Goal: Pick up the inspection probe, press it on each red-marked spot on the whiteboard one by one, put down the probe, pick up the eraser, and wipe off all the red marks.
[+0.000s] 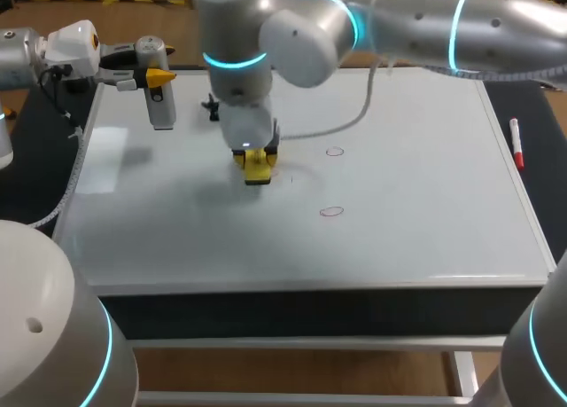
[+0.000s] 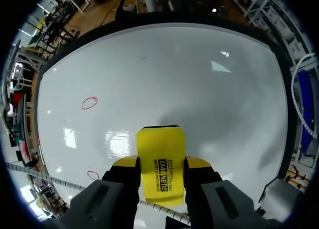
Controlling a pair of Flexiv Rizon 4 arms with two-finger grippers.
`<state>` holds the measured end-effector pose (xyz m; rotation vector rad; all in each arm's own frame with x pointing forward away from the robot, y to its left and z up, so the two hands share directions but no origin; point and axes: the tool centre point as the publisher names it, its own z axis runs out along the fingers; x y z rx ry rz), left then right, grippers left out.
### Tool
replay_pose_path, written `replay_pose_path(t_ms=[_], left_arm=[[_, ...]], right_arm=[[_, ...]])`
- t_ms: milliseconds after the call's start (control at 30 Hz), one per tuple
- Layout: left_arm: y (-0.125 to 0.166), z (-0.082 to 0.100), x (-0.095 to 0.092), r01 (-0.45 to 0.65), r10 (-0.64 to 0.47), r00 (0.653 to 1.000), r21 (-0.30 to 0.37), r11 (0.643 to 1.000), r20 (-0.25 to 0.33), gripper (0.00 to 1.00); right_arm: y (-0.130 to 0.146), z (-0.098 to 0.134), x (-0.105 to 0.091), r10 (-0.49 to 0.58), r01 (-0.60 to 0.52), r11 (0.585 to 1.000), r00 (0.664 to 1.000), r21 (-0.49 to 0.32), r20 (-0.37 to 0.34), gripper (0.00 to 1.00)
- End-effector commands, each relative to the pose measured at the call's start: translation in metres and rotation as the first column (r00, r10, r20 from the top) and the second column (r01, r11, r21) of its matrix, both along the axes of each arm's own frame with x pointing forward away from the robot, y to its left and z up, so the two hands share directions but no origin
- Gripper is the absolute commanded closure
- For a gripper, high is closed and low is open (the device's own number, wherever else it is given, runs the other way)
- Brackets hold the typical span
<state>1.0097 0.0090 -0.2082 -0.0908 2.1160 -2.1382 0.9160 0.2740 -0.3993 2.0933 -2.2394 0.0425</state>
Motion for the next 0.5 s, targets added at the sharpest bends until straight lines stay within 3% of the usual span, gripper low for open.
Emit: replay_pose_path(t_ms=[33, 500], left_arm=[[-0.001, 0.001, 0.0, -0.001, 0.001, 1.0, -0.001, 1.0, 0.002, 1.0], [-0.001, 0.001, 0.0, -0.001, 0.001, 1.0, -0.001, 1.0, 0.002, 1.0]], right_arm=[[0.005, -0.004, 0.002, 0.015, -0.015, 1.0, 1.0, 0.005, 0.005, 1.0], [0.005, -0.02, 0.002, 0.037, -0.037, 0.999, 0.999, 0.038, -0.009, 1.0]])
